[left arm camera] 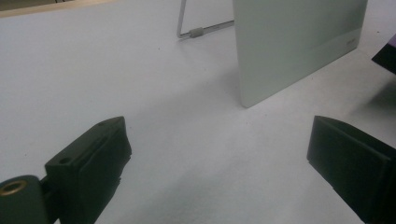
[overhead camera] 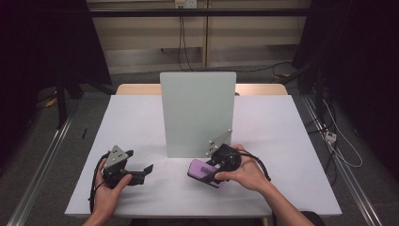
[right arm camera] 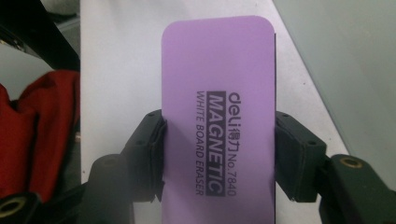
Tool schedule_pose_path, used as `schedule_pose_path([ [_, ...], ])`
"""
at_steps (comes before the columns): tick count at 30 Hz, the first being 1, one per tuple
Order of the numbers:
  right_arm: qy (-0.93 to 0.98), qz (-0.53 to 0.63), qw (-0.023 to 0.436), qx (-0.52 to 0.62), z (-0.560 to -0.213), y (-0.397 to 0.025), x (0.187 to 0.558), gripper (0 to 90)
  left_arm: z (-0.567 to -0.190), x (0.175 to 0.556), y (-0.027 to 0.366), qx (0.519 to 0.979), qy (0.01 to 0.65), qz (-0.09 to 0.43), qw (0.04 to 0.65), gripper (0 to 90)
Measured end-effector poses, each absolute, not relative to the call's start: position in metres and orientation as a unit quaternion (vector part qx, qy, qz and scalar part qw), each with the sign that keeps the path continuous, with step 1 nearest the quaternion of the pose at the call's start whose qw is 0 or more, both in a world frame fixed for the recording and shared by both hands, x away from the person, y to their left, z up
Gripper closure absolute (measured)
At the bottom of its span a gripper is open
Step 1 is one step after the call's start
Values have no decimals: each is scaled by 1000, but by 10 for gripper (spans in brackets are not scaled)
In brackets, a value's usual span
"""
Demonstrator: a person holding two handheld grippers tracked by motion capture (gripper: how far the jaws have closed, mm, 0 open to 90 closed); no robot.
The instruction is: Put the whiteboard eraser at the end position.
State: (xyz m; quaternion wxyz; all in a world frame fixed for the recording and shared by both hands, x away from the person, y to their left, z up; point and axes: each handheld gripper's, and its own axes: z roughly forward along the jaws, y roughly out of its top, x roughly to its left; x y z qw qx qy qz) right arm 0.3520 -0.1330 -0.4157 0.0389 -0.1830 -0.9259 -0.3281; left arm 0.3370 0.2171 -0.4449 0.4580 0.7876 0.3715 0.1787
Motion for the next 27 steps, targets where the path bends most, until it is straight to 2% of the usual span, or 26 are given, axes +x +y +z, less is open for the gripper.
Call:
schedule_pose_path([
  [27, -939, -286, 42, -187, -439, -118, 356, 421, -445, 338, 218, 790, 370, 177, 456, 55],
])
